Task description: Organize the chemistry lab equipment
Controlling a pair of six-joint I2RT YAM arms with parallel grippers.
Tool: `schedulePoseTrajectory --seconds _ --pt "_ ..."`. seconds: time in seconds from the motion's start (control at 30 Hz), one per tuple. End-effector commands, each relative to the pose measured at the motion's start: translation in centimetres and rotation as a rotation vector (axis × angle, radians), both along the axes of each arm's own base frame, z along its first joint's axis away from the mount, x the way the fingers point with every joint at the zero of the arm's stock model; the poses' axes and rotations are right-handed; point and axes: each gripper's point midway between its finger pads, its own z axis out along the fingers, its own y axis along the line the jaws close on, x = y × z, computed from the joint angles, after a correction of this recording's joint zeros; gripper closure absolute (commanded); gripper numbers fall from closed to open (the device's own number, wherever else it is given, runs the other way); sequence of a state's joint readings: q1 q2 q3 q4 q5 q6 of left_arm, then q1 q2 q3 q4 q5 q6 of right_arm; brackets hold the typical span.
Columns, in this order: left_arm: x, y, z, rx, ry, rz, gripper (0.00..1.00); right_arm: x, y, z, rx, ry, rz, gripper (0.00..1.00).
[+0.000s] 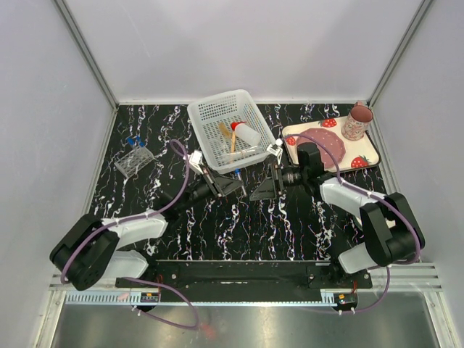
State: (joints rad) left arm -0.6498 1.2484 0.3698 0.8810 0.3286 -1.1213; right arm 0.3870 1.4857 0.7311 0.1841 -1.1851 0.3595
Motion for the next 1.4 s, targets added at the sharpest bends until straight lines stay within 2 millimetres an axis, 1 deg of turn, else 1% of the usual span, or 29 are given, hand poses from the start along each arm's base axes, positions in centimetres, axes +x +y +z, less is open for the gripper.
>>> schedulePoseTrajectory --seconds 0.0,0.07,0.1,0.13,0.2,0.23,0.3,0.33,0.4,0.53,0.57,0.7,0.8,0.83,0.87,0.9,0.93,0.97,1.0,1.03,1.07,1.1,1.13,1.17,1.2,1.23,1.27,1.33,1.37 --pt "2.0 -1.3 4.5 -0.117 -0.093 0.079 0.9 1.8 0.9 4.2 0.094 -0.057 -0.086 0.1" --pt "2.2 -1.9 4.6 -0.111 -0.089 0.082 0.9 1.8 0.9 4.1 0.098 -0.044 -0.078 0.14" --pt "2.2 -2.1 4.5 -0.106 -0.087 0.081 0.9 1.7 1.0 4.2 0.102 -0.035 -0.074 0.2" --pt "2.2 -2.3 4.2 -0.089 -0.075 0.077 0.9 1.7 1.0 4.1 0.101 -0.022 -0.067 0.23" --pt "2.1 -2.6 4.4 -0.087 -0.08 0.081 0.9 1.7 1.1 4.1 0.101 -0.009 -0.057 0.3" --pt "2.2 -2.7 4.2 -0.077 -0.073 0.081 0.9 1.7 1.2 3.9 0.101 -0.002 -0.053 0.37" --pt "2.1 -2.9 4.3 -0.073 -0.079 0.077 0.9 1.6 1.3 3.9 0.1 -0.002 -0.047 0.43" --pt "2.2 -2.9 4.2 -0.068 -0.076 0.08 0.9 1.5 1.4 3.8 0.099 0.006 -0.04 0.48" --pt "2.1 -3.2 4.3 -0.061 -0.08 0.071 0.9 1.5 1.4 3.9 0.1 0.007 -0.034 0.52" --pt "1.9 -3.6 4.1 -0.035 -0.077 0.056 0.89 1.6 1.5 4.0 0.102 0.0 -0.028 0.68" --pt "1.9 -3.6 4.2 -0.034 -0.081 0.055 0.88 1.6 1.4 3.8 0.097 0.007 -0.028 0.75" --pt "1.5 -3.8 3.9 -0.029 -0.076 0.039 0.85 1.7 1.4 3.9 0.084 -0.028 -0.01 0.86" --pt "1.1 -3.7 3.9 -0.025 -0.068 0.03 0.62 1.5 1.3 4.0 0.089 -0.052 0.008 0.88" --pt "1.1 -3.6 3.2 0.007 -0.054 0.03 0.54 1.1 1.3 4.1 0.095 -0.054 0.029 0.89" --pt "1.0 -3.6 3.8 0.015 -0.066 0.025 0.37 1.1 1.2 4.1 0.097 -0.085 0.046 0.89" --pt "1.0 -3.4 2.4 0.079 -0.024 0.026 0.27 0.4 1.0 4.3 0.112 -0.102 0.095 0.9" --pt "1.2 -3.3 3.0 0.114 -0.056 0.022 0.21 -0.4 0.7 3.9 0.097 -0.076 0.121 0.91" --pt "1.0 -3.0 3.4 0.14 -0.068 0.017 0.1 -0.1 0.7 4.0 0.103 -0.191 0.152 0.91" --pt "1.0 -2.5 2.2 0.205 -0.036 0.011 0.07 -0.1 0.5 3.9 0.091 -0.224 0.159 0.91" --pt "0.9 -2.3 2.9 0.233 -0.072 -0.008 0.04 -0.9 0.1 3.2 0.051 -0.175 0.168 0.91" --pt "1.1 -1.6 3.3 0.251 -0.083 -0.005 0.01 -0.5 0.1 3.3 0.05 -0.263 0.178 0.91" --pt "0.8 -1.0 2.5 0.292 -0.056 -0.021 0.01 -0.4 0.0 3.2 0.04 -0.279 0.177 0.91" --pt "0.3 -0.9 3.3 0.291 -0.078 -0.066 0.01 -0.8 -0.2 2.8 0.021 -0.266 0.182 0.91" --pt "0.6 -0.1 3.6 0.289 -0.075 -0.065 0.01 -0.6 -0.3 2.9 0.022 -0.32 0.193 0.91" --pt "0.3 0.3 3.3 0.301 -0.052 -0.089 0.01 -0.6 -0.4 2.7 0.014 -0.331 0.194 0.91" --pt "-0.5 0.2 3.6 0.286 -0.047 -0.149 0.01 -0.9 -0.6 2.4 0.0 -0.317 0.201 0.91" --pt "-0.3 0.5 3.4 0.288 -0.025 -0.164 0.01 -0.8 -0.6 2.4 0.003 -0.358 0.214 0.91" --pt "-1.4 0.4 3.1 0.29 0.013 -0.243 0.01 -1.0 -0.8 2.1 -0.006 -0.371 0.23 0.91" --pt "-1.5 0.2 2.6 0.294 0.031 -0.262 0.01 -1.1 -0.9 2.1 -0.007 -0.379 0.24 0.9"
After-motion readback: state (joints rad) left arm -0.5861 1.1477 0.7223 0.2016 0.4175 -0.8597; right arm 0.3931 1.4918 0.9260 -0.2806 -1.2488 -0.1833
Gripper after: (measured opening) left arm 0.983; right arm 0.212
